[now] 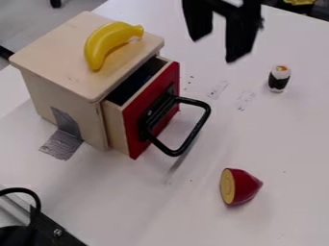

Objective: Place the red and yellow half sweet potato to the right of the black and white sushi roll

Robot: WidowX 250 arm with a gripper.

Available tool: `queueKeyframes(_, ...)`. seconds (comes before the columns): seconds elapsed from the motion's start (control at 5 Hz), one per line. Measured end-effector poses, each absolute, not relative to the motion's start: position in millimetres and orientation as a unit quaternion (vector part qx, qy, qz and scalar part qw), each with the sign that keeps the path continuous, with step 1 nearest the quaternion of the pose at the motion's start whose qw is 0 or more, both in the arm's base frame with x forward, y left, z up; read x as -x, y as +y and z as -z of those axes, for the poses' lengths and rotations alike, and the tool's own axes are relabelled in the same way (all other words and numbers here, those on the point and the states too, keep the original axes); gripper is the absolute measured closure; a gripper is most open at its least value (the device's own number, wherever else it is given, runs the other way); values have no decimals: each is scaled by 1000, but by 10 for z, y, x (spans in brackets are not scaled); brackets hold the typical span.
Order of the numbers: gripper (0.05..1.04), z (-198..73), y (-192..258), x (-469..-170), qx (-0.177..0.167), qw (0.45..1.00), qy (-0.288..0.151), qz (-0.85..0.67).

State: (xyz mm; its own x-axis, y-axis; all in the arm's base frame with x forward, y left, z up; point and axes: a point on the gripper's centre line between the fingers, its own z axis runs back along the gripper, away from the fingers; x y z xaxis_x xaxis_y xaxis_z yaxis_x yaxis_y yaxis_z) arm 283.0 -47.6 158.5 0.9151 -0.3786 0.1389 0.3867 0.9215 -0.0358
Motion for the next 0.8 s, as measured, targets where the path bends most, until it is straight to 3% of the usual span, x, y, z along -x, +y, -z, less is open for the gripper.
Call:
queueKeyframes(0.2,86,-1232,-694,-2769,18,964,-45,263)
queueKeyframes(0.8,86,-712,-1328,-2568,-18,932,-2,362)
